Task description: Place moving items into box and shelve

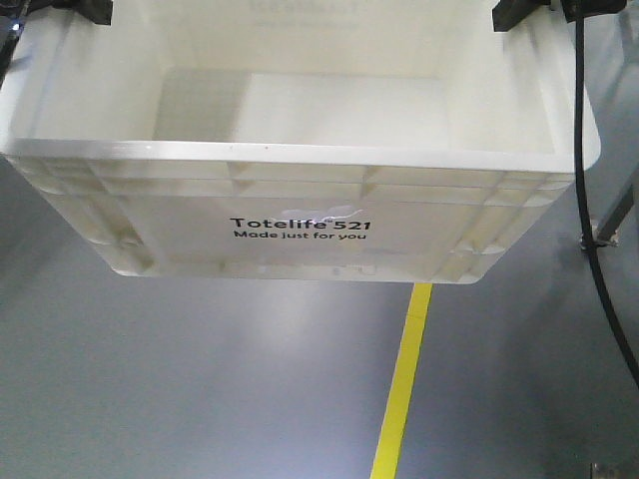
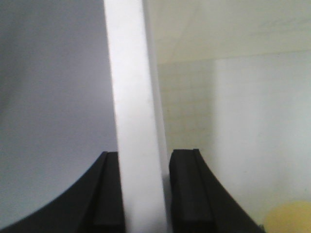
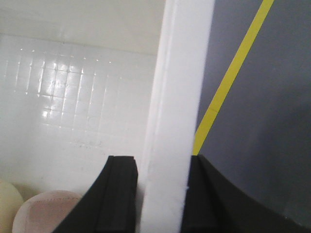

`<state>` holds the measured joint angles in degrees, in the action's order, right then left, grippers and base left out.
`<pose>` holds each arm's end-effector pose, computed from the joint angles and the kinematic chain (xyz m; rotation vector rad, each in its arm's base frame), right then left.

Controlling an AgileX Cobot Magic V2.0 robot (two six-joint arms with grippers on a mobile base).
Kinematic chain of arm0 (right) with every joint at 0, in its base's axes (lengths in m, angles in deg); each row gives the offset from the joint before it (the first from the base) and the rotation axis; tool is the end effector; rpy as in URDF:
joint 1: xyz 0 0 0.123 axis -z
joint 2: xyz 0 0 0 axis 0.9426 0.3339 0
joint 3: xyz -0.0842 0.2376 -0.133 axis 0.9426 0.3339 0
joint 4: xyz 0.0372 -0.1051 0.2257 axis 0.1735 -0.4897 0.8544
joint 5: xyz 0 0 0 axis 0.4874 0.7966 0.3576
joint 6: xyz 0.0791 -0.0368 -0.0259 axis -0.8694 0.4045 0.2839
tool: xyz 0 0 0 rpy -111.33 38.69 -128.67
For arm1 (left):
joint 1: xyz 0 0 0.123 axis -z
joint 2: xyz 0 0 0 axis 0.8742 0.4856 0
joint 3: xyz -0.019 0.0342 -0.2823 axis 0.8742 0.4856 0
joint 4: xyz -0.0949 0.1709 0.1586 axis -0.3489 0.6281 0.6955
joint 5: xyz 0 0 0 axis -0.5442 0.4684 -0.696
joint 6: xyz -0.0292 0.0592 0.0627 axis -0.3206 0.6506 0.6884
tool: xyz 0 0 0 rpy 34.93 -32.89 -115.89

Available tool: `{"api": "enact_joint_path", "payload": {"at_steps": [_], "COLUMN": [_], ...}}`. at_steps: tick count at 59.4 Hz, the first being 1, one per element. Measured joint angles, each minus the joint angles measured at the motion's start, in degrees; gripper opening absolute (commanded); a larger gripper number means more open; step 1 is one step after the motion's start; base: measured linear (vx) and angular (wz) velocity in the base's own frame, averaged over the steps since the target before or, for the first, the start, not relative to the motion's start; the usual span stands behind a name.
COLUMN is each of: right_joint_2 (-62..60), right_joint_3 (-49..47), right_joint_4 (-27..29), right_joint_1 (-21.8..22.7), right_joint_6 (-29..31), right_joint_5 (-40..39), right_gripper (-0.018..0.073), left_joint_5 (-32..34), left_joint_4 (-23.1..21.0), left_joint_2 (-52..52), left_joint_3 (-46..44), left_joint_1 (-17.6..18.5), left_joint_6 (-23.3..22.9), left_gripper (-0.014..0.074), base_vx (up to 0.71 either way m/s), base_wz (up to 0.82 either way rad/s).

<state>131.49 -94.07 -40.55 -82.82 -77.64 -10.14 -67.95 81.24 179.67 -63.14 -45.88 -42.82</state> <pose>0.3394 0.0787 0.4393 -0.1314 2.4930 0.2050 0.3201 -0.0777 0.4440 0.0967 2.3753 -0.0894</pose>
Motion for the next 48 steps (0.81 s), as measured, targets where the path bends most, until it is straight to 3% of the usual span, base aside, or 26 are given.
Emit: {"api": "enact_joint_path", "payload": {"at_steps": [48], "right_joint_2": [0.00], "right_joint_3": [0.00], "right_joint_4": [0.48], "right_joint_1": [0.00], "right_joint_6": [0.00], "right_joint_5": [0.00], "right_gripper": [-0.0005], "left_joint_5": [0.04], "left_joint_4": [0.38], "left_joint_2": [0.00], "left_joint_3": [0.00], "left_joint_1": [0.00], "left_joint_6": [0.00], "left_gripper": [-0.0001], "base_vx": [0.72], "base_wz": [-0.30]}}
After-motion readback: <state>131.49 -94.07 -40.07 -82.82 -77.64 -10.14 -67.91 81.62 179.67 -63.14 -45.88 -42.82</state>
